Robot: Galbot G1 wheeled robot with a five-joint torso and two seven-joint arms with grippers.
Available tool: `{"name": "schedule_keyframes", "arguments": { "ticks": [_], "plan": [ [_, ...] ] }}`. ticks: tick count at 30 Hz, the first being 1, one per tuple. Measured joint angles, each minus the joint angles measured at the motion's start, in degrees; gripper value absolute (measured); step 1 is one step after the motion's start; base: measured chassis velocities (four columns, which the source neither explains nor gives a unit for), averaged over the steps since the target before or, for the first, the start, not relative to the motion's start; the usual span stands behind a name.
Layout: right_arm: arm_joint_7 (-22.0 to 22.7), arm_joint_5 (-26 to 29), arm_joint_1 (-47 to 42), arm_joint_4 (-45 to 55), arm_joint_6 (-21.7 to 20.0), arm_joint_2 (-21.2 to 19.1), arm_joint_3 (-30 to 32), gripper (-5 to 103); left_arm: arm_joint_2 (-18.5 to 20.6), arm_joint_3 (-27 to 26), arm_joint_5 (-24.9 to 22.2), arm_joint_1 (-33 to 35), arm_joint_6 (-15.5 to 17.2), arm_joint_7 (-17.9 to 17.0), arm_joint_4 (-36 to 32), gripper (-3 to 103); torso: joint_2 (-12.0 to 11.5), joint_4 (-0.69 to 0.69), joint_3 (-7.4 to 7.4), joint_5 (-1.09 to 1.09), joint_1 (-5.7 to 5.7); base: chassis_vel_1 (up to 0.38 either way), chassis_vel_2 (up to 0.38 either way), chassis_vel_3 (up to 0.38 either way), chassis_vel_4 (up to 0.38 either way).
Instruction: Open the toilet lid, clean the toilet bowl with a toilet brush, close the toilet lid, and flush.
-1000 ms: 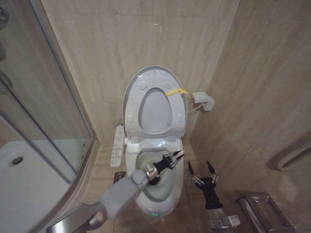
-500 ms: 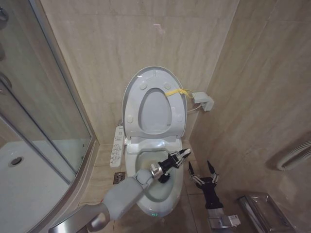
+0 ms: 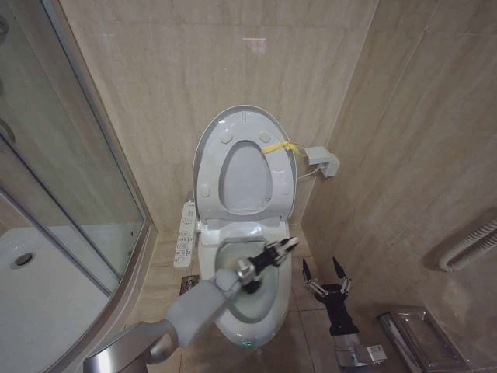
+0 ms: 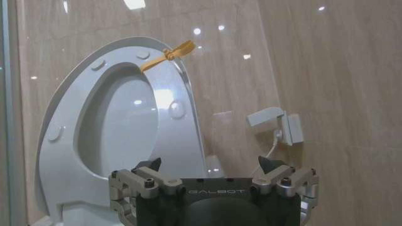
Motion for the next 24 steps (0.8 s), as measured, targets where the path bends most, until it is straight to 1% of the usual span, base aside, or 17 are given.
{"name": "schedule_keyframes", "arguments": {
  "ticks": [2, 3, 4, 5, 6, 7, 8, 11, 12, 14, 15, 16, 18, 19, 21, 22, 24],
  "plan": [
    [0.00, 0.02, 0.08, -0.12, 0.00, 0.04, 0.05, 100, -0.19, -0.10, -1.27, -0.15, 0.53, -0.44, -3.64, 22, 0.00, -0.04, 0.00, -0.02, 0.00, 0.000, 0.000, 0.000, 0.000],
    [0.00, -0.03, 0.16, -0.20, 0.00, 0.25, 0.05, 100, -0.51, -0.02, -2.31, -0.44, 1.23, -1.02, -6.78, 22, 0.01, -0.12, -0.02, -0.03, 0.00, 0.000, 0.000, 0.000, 0.000],
    [0.00, -0.03, 0.16, -0.20, 0.00, 0.25, 0.05, 100, -0.51, -0.02, -2.31, -0.44, 1.23, -1.02, -6.78, 22, 0.01, -0.12, -0.02, -0.03, 0.00, 0.000, 0.000, 0.000, 0.000],
    [0.01, -0.04, 0.17, -0.19, 0.00, 0.34, 0.01, 100, -0.56, 0.09, -2.39, -0.52, 1.37, -1.09, -7.08, 22, 0.02, -0.17, -0.02, -0.05, -0.01, 0.000, 0.000, 0.000, 0.000],
    [0.01, -0.04, 0.12, -0.15, 0.00, 0.37, -0.02, 100, -0.44, 0.16, -2.07, -0.52, 1.34, -1.00, -6.26, 22, 0.01, -0.15, -0.02, -0.04, -0.01, 0.000, 0.000, 0.000, 0.000],
    [0.00, -0.06, -0.04, 0.03, 0.01, 0.32, -0.06, 100, -0.10, 0.30, -1.10, -0.51, 1.10, -0.76, -2.80, 22, 0.01, -0.16, -0.01, -0.03, 0.00, 0.000, 0.000, 0.000, 0.000],
    [0.00, -0.06, -0.04, 0.03, 0.01, 0.32, -0.06, 100, -0.10, 0.30, -1.10, -0.51, 1.10, -0.76, -2.80, 22, 0.01, -0.16, -0.01, -0.03, 0.00, 0.000, 0.000, 0.000, 0.000],
    [0.00, -0.06, -0.34, 0.23, 0.04, 0.00, -0.01, 100, 0.94, 0.98, -0.37, -0.24, 0.99, -0.69, 1.00, 22, 0.00, 0.02, 0.00, 0.00, 0.00, 0.000, 0.000, 0.000, 0.000],
    [0.00, -0.06, -0.35, 0.25, 0.06, -0.08, 0.05, 100, 1.01, 1.21, -0.83, -0.21, 1.30, -0.82, -0.81, 22, 0.01, -0.03, -0.01, -0.02, -0.01, 0.000, 0.000, 0.000, 0.000],
    [0.01, -0.06, -0.35, 0.24, 0.06, -0.06, 0.08, 100, 0.94, 1.29, -1.37, -0.21, 1.65, -1.07, -2.63, 22, 0.00, -0.01, 0.00, -0.01, -0.01, 0.000, 0.000, 0.000, 0.000],
    [0.01, -0.08, -0.26, 0.24, 0.06, 0.15, 0.09, 100, 0.59, 1.48, -2.87, -0.28, 2.88, -2.04, -7.76, 22, 0.00, -0.05, 0.01, -0.01, 0.01, 0.000, 0.000, 0.000, 0.000],
    [0.01, -0.08, -0.23, 0.25, 0.06, 0.31, 0.11, 100, 0.48, 1.68, -3.66, -0.37, 3.41, -2.51, -10.38, 22, 0.01, -0.16, -0.02, -0.07, 0.00, 0.000, 0.000, 0.000, 0.000],
    [0.03, -0.09, -0.25, 0.24, 0.06, 0.42, 0.11, 100, 0.60, 1.85, -3.76, -0.32, 3.53, -2.59, -11.16, 22, 0.02, -0.19, -0.03, -0.07, -0.02, 0.000, 0.000, 0.000, 0.000],
    [0.04, -0.09, -0.30, 0.25, 0.06, 0.44, 0.12, 100, 0.98, 1.87, -3.35, -0.05, 3.50, -2.42, -10.32, 22, 0.02, -0.17, -0.03, -0.02, -0.01, -0.036, -0.052, -0.016, -0.030],
    [0.04, -0.09, -0.49, 0.61, 0.06, 0.46, 0.18, 100, 1.70, 0.77, -1.55, 0.80, 2.92, -1.70, -4.82, 22, 0.00, -0.08, 0.01, -0.02, 0.00, -0.020, -0.026, -0.012, -0.003],
    [0.04, -0.09, -0.49, 0.61, 0.06, 0.46, 0.18, 100, 1.70, 0.77, -1.55, 0.80, 2.92, -1.70, -4.82, 22, 0.00, -0.08, 0.01, -0.02, 0.00, 0.000, 0.000, 0.000, 0.000],
    [0.05, 0.00, -0.50, 0.88, 0.06, 0.45, 0.22, 100, 1.75, -0.42, -0.90, 1.18, 2.36, -1.34, -2.84, 22, 0.00, 0.01, 0.00, 0.00, 0.00, 0.000, 0.000, 0.000, 0.000]
  ]
}}
